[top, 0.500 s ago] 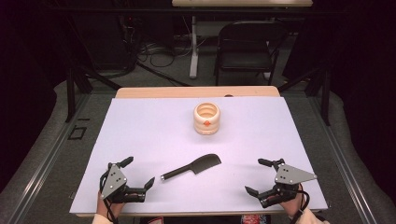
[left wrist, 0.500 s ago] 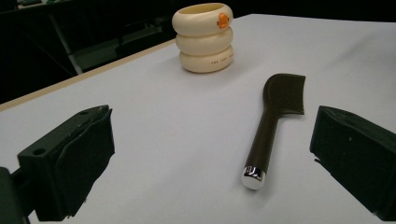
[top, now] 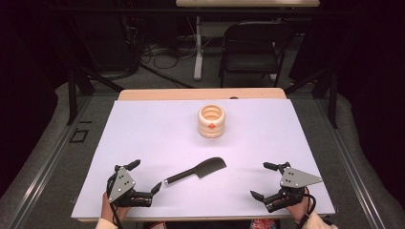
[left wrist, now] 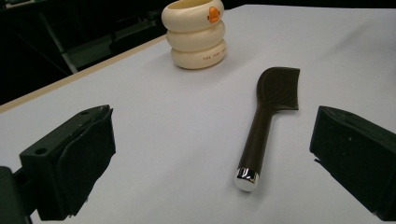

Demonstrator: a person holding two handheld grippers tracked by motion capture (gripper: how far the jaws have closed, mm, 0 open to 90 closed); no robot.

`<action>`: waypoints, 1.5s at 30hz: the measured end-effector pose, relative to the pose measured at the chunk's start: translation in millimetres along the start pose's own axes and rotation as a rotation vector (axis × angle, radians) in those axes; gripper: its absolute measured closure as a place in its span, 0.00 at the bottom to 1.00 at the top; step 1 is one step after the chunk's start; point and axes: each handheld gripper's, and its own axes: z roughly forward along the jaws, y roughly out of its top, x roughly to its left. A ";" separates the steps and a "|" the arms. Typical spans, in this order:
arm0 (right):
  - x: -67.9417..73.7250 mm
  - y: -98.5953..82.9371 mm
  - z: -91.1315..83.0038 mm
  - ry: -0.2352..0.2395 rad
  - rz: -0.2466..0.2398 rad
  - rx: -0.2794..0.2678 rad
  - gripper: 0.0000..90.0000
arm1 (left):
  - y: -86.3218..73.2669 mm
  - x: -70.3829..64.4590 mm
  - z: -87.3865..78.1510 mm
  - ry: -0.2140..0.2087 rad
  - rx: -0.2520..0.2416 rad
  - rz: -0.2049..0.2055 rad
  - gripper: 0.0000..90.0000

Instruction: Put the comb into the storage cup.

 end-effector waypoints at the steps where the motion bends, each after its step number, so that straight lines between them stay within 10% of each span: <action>1: 0.0 0.0 0.4 0.002 -0.002 0.001 0.00 | 2.1 -1.3 1.9 -0.003 0.006 0.004 0.00; 45: -0.1 1.8 10.6 0.016 0.008 0.040 0.00 | 46.8 2.0 59.2 -0.079 0.106 0.029 0.00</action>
